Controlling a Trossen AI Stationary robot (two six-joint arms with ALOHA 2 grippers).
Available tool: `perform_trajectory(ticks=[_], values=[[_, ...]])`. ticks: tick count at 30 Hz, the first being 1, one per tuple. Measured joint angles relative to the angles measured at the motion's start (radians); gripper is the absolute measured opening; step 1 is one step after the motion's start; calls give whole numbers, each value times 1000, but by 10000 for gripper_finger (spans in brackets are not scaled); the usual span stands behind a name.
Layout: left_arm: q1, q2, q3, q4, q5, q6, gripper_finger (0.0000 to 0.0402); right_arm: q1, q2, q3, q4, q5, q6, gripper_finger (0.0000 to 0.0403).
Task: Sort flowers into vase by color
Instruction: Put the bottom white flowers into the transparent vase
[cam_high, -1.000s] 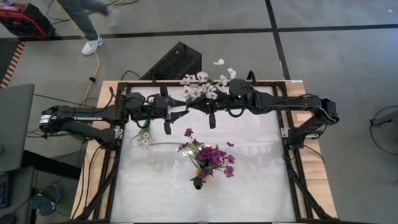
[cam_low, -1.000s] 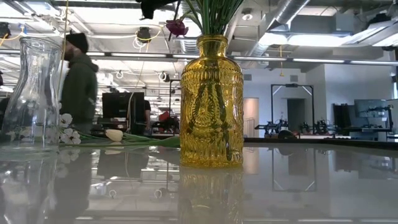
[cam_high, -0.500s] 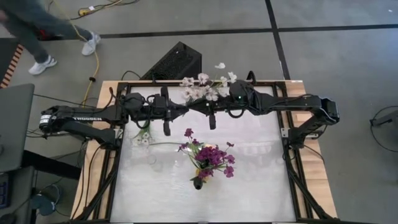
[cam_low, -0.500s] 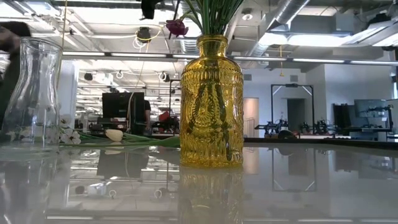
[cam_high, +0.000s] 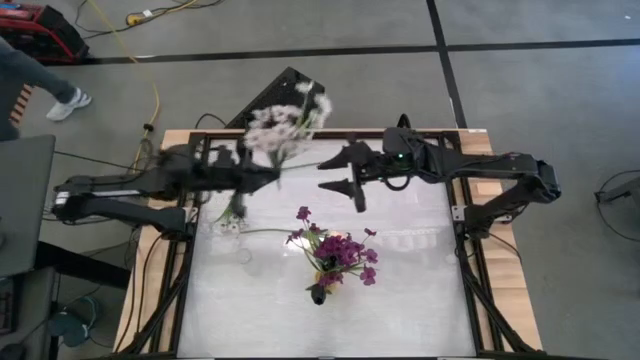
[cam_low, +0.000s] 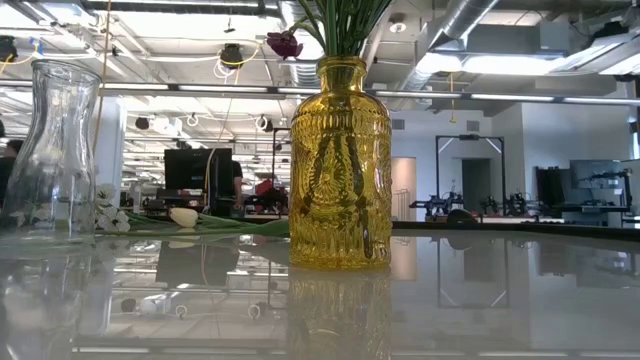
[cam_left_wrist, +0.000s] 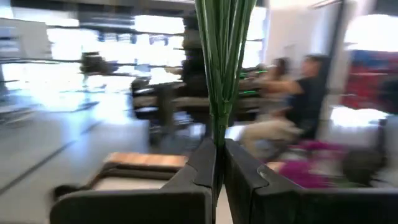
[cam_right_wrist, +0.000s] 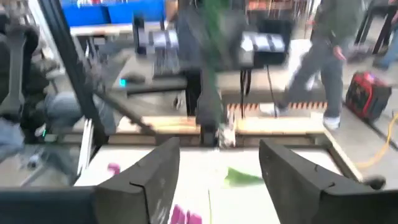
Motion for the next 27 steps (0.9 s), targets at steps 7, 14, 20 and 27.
perform_trajectory(ticks=[7,14,20,27], values=[[-125,-173,-75,-82,316,-105,1,54,-57,0,-188,-1,-11,255],[-364,-370,-290,-47,128,-144,0,142,-32,-12,-194,1,-14,255],[-519,-462,-491,67,-119,-152,0,181,11,-13,-187,5,-35,255],[-592,-472,-590,134,-190,-116,0,174,41,-13,-179,7,-42,255]])
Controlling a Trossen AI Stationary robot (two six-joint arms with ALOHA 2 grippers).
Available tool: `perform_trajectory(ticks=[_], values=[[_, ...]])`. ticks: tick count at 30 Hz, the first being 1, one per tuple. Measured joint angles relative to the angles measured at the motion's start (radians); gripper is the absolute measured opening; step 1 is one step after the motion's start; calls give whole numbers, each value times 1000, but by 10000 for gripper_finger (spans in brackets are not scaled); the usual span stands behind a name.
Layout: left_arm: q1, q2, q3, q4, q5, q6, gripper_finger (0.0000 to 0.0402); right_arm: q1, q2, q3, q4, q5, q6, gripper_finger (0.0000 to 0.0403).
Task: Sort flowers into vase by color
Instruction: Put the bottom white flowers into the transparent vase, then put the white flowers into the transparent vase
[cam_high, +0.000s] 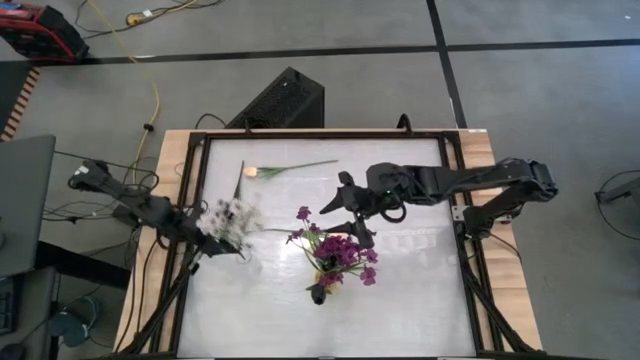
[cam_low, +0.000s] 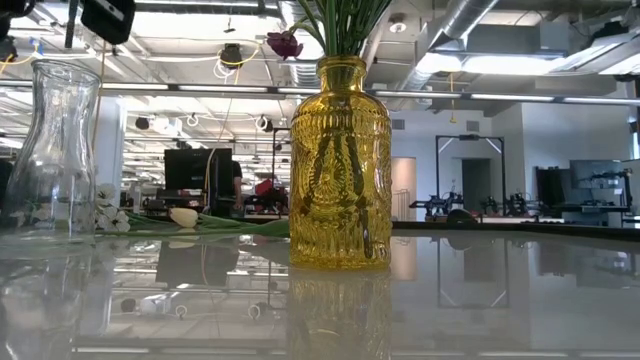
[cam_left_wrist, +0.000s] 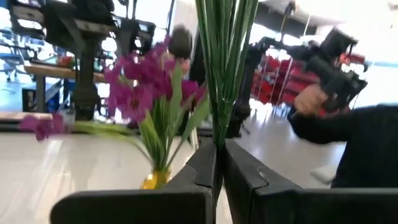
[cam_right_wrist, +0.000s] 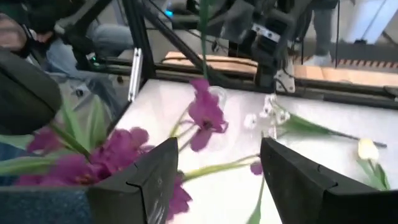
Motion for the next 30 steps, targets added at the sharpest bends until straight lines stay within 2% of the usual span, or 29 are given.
perform_trajectory(ticks=[10,17,24,30], values=[[-13,-3,-34,-65,-79,61,0,3,11,0,11,0,11,255],[-13,-3,-34,-132,-79,25,3,3,10,0,8,0,15,255],[-13,-3,-34,-160,-81,23,42,3,9,0,5,-1,32,255],[-13,-3,-34,-169,-133,24,83,15,9,0,-3,-1,34,255]])
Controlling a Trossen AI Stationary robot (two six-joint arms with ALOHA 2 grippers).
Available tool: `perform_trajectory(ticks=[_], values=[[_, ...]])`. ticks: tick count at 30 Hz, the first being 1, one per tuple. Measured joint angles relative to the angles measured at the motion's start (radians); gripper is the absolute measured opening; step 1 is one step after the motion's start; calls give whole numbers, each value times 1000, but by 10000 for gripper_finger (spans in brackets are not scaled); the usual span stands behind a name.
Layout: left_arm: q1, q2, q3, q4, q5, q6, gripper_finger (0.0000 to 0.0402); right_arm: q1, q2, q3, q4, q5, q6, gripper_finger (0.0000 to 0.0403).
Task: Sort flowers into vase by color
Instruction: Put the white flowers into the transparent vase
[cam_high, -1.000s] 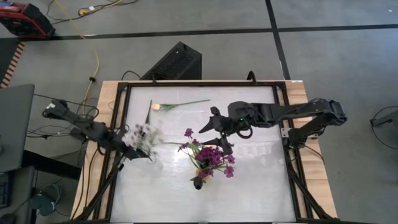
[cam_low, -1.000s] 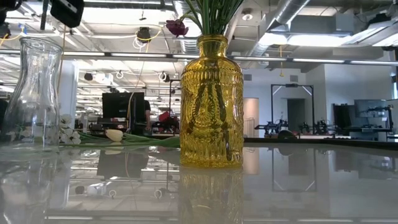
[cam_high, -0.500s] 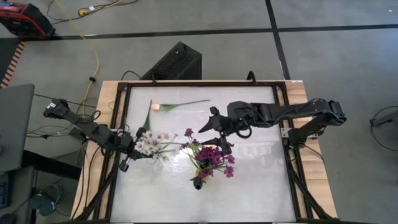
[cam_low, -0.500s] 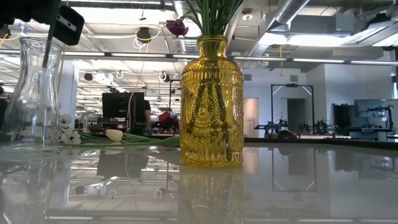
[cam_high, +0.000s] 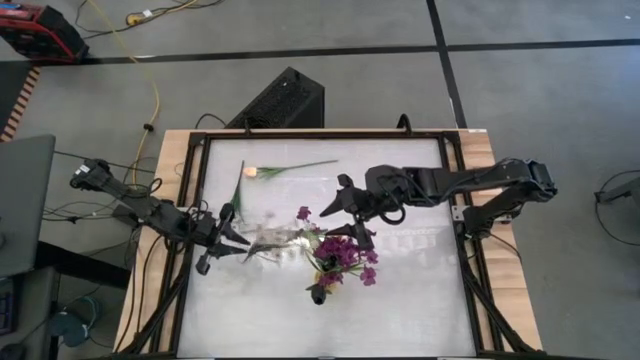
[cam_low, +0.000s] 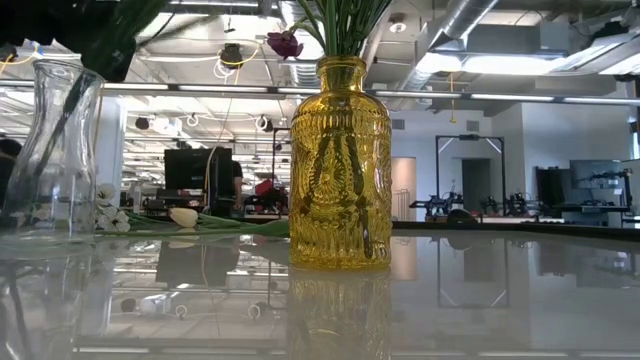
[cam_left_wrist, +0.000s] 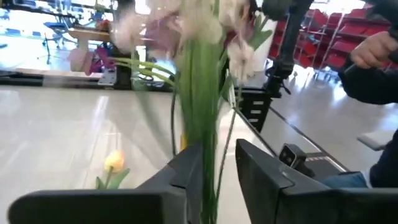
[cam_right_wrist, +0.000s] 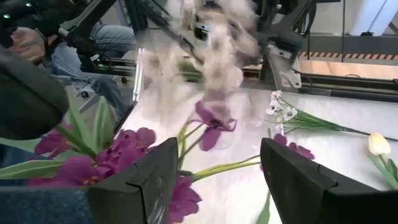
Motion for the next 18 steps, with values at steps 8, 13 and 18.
perform_trajectory(ticks=[8,13,18], values=[[0,0,22,-57,-8,-47,114,16,0,0,-14,-1,-1,255],[0,1,126,-303,-63,-154,117,33,0,0,-19,-2,-2,255],[0,1,234,-496,-69,-287,117,45,-1,0,-19,-2,-4,255]])
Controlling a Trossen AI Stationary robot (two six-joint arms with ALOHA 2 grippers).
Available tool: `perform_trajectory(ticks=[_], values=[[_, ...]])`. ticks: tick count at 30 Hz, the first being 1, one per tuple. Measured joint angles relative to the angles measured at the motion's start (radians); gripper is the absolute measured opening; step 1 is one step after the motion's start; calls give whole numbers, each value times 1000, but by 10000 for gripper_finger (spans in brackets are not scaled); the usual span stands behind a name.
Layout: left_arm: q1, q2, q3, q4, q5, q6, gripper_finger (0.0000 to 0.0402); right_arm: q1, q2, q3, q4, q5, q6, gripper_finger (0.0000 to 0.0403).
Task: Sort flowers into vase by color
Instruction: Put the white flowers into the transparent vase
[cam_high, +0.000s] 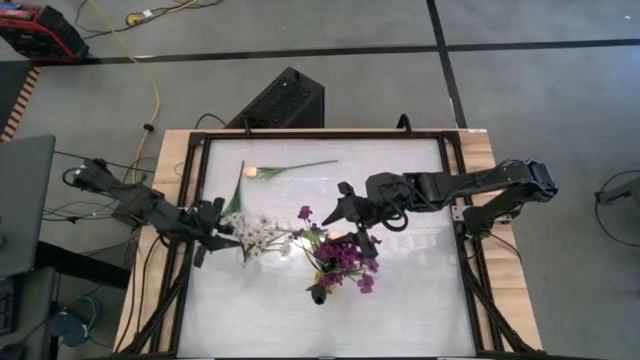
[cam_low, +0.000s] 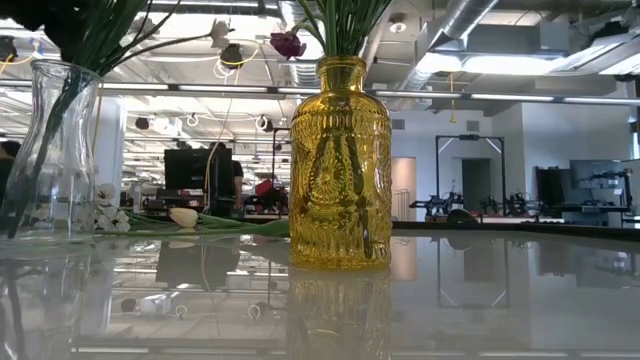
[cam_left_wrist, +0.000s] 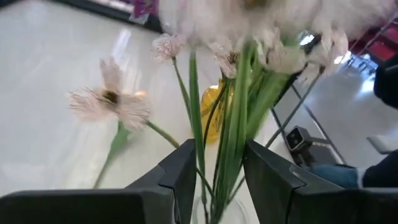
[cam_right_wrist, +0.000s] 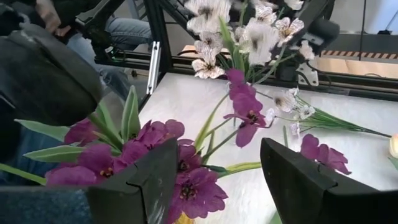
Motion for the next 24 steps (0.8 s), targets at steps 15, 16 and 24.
perform_trajectory(ticks=[15,16,24], values=[[15,82,198,-526,-229,-290,117,8,0,0,-26,0,-14,255],[31,100,198,-546,-271,-311,117,8,0,0,-26,0,-23,255],[273,261,199,-636,-246,-174,117,8,0,0,-26,0,-34,255]])
